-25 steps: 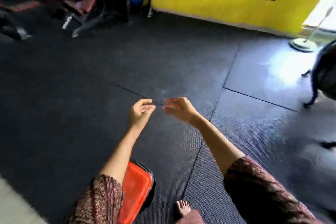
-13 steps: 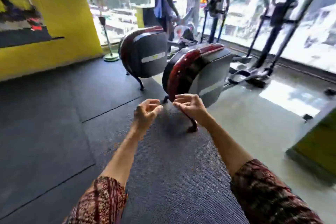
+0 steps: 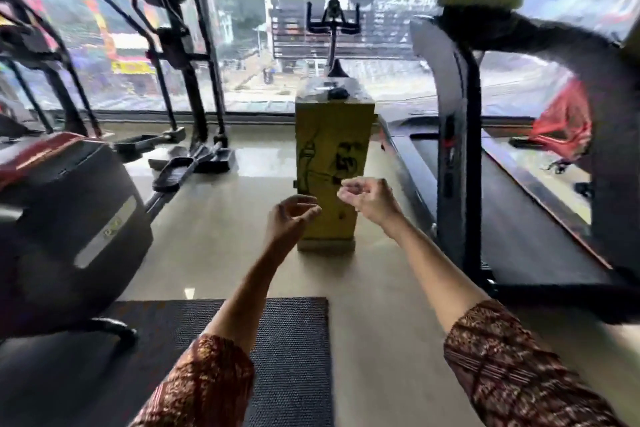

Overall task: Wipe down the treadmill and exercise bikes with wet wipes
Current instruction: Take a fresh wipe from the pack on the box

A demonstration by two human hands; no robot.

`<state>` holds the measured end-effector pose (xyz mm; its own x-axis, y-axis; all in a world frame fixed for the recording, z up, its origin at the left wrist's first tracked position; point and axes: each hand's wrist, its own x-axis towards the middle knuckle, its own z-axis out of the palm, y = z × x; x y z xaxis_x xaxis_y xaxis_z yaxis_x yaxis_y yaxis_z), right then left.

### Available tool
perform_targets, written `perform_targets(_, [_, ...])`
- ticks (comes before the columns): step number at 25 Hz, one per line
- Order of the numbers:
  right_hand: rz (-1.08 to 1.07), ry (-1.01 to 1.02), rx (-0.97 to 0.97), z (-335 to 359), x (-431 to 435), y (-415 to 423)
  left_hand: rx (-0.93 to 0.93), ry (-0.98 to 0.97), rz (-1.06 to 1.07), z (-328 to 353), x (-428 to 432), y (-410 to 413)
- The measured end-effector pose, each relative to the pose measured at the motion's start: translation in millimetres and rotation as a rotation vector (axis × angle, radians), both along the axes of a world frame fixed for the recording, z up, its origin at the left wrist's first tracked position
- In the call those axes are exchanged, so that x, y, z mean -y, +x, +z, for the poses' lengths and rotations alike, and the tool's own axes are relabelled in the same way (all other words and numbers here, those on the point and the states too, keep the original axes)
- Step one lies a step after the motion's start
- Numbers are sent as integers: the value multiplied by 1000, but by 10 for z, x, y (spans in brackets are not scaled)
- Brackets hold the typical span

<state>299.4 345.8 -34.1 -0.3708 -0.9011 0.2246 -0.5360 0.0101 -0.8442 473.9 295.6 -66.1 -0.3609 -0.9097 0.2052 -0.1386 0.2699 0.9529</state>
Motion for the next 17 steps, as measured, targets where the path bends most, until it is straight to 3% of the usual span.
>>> perform_targets(7, [-143, 37, 5, -140, 239, -1096, 33, 4, -184, -46, 545, -1257])
perform_targets(17, [-132, 54, -1, -164, 2265, -2605, -26, 9, -224, 5, 2555, -2861])
